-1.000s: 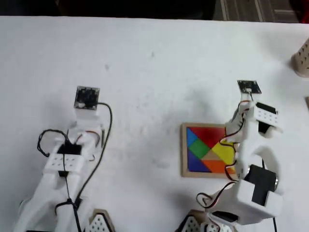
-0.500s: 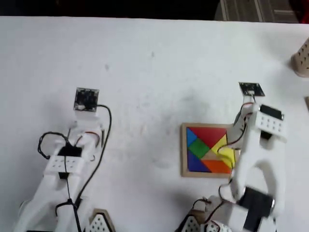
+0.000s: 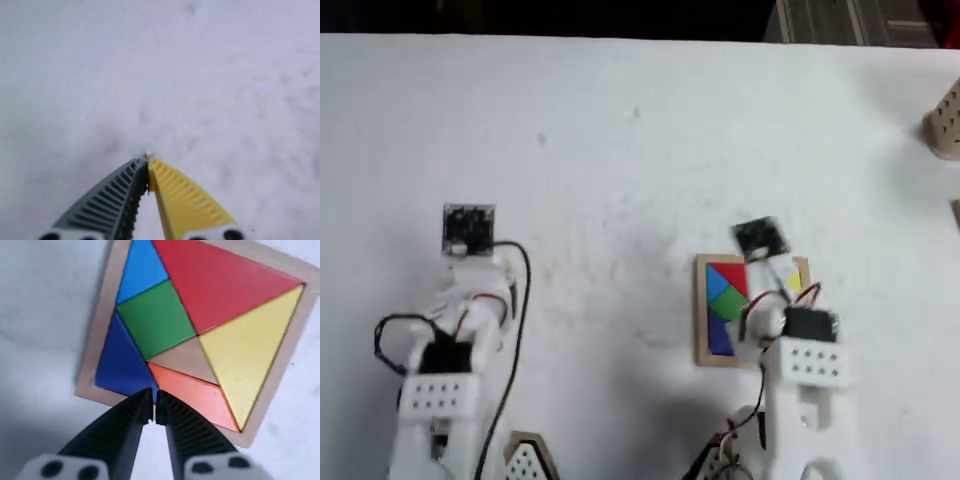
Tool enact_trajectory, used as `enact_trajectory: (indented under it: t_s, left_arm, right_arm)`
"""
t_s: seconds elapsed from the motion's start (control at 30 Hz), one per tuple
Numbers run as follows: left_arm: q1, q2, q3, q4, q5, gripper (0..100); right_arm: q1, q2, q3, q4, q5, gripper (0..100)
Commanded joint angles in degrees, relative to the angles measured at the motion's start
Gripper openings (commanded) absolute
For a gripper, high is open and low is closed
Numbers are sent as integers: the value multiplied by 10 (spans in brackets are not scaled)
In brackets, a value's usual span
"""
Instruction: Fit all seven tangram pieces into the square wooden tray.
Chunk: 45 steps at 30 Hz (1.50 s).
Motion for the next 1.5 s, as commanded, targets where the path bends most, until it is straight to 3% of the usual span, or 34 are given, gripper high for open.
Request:
enact_trajectory:
  t_s: [0.0,0.23,0.43,0.63,0.8,0.97,1.47]
  left_arm:
    - [-35,-137,3,113,-5,23]
    - [-73,-354,50,280,-6,23]
    - [-51,-334,95,293,-6,24]
    - [-50,-335,93,389,-6,24]
    - [-50,-335,93,389,-5,24]
    - [-50,-335,93,389,-6,24]
    - [-50,-335,93,389,-6,24]
  right_arm:
    - [-49,-55,24,0,-6,22]
    - [-57,-118,105,-95,-91,22]
    - [-61,-197,204,-157,-98,22]
    - [-61,-328,260,-143,-98,18]
    - [-60,-438,272,-84,-95,19]
    - [-58,-487,269,46,-96,19]
    - [-58,-482,269,38,-95,19]
